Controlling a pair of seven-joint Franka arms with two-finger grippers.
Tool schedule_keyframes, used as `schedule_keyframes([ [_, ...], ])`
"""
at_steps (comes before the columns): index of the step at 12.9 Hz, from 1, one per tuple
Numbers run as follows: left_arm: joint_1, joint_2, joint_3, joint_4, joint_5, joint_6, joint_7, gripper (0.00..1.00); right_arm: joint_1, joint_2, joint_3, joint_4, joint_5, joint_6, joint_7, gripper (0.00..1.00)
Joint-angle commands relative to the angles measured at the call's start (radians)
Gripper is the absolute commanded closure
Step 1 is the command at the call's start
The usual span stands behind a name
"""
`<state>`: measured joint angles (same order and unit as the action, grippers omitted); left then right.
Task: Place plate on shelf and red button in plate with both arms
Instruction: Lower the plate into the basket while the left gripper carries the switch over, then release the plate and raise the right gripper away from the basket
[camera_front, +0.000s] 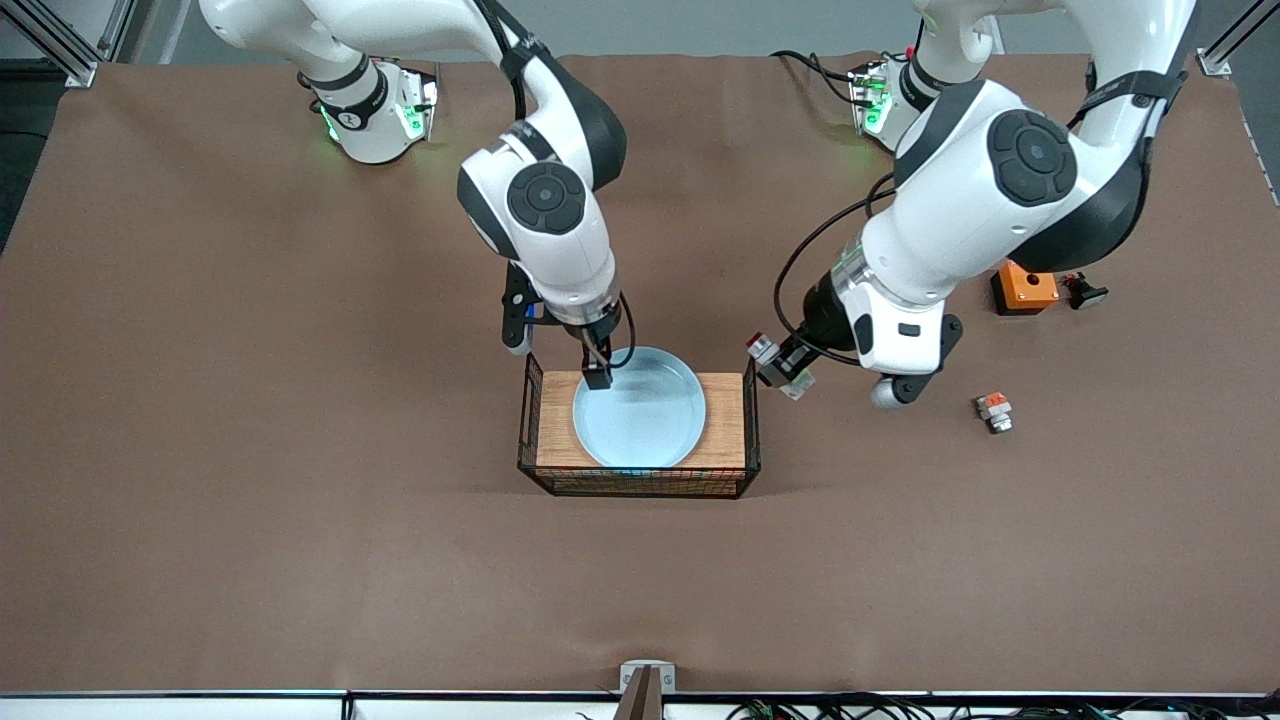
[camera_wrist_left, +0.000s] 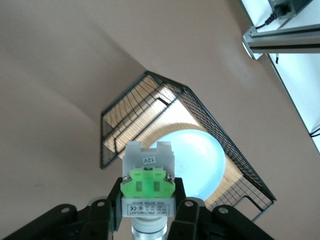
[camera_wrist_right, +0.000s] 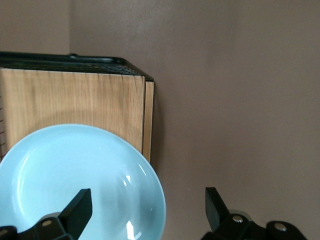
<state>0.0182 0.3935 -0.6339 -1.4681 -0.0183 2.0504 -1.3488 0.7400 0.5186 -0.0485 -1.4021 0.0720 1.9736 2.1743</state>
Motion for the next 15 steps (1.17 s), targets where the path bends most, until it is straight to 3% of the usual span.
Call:
schedule_keyframes([
  [1, -0.056, 0.057, 0.010, 0.067, 0.023, 0.010, -0.053, 1.00, -0.024, -0.098, 0.009, 0.018, 0.028, -0.140, -0.175, 0.00],
  [4, -0.121, 0.129, 0.017, 0.106, 0.084, 0.056, -0.156, 1.00, -0.039, -0.211, 0.004, 0.009, 0.026, -0.310, -0.530, 0.00],
  [6, -0.188, 0.169, 0.058, 0.107, 0.127, 0.097, -0.214, 1.00, -0.074, -0.287, 0.004, 0.003, 0.026, -0.387, -0.699, 0.00],
  [8, -0.301, 0.194, 0.167, 0.109, 0.129, 0.135, -0.234, 1.00, -0.135, -0.359, 0.004, -0.021, 0.026, -0.459, -0.941, 0.00],
  [12, -0.544, 0.261, 0.410, 0.150, 0.127, 0.137, -0.233, 1.00, -0.304, -0.514, 0.001, -0.194, 0.020, -0.472, -1.409, 0.00],
  [15, -0.575, 0.295, 0.433, 0.170, 0.127, 0.137, -0.231, 0.94, -0.437, -0.535, -0.001, -0.221, 0.009, -0.478, -1.686, 0.00],
])
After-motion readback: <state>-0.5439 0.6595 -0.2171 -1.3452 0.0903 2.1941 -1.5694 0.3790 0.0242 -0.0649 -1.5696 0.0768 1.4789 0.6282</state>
